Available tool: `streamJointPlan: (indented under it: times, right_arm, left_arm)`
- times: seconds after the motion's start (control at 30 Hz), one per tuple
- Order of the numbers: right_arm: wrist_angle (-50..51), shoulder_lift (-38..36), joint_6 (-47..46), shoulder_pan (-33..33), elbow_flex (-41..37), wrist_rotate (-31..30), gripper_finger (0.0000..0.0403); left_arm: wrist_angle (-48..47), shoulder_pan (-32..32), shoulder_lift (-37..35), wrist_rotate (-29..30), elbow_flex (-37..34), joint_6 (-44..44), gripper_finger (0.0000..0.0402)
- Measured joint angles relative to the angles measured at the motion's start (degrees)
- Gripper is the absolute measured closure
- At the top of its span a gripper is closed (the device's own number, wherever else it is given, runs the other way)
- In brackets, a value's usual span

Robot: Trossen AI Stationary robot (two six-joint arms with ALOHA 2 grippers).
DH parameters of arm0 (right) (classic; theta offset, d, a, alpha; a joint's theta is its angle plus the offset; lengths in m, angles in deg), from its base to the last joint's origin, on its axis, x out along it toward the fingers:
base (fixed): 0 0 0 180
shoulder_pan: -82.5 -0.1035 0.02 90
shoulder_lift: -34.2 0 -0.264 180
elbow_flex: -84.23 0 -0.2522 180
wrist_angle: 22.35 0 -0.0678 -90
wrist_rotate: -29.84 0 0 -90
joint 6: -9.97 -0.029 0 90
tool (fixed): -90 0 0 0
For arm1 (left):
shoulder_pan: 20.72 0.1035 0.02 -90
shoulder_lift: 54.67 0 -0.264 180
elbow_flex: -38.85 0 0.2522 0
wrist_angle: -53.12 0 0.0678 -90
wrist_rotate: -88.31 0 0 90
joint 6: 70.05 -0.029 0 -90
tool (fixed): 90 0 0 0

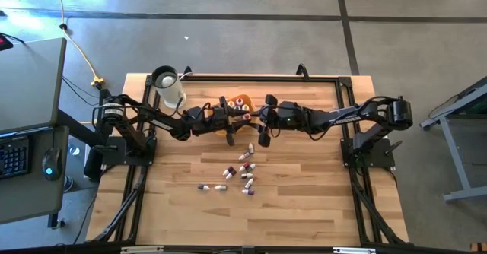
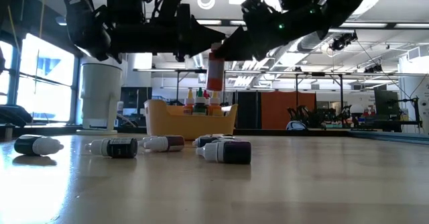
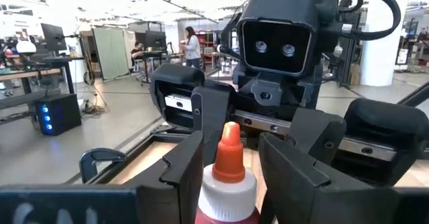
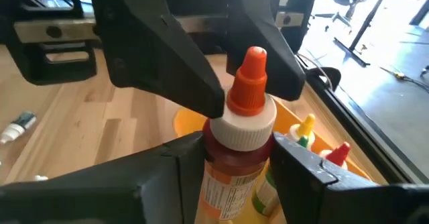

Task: Pick & Place food coloring
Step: Put the large orange food coloring bottle into the yellow bin

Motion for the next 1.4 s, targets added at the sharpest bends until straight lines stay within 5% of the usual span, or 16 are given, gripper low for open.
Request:
streamJointPlan:
  times: [0.37,0.8,1.4]
  right_arm:
    - [3.1,0.0,0.0,1.4,0.0,-6.5,0.0258]
    - [4.2,0.2,-1.8,6.2,-0.1,-1.8,0.0256]
    - [5.7,0.2,-2.5,6.1,-0.3,-2.1,0.0259]
  left_arm:
    - [0.7,0.0,0.0,2.3,3.0,1.4,0.0258]
    - [1.0,-0.4,-1.6,2.4,10.3,-4.6,0.0257]
    - [1.4,-8.7,-5.1,2.1,10.4,-9.4,0.0257]
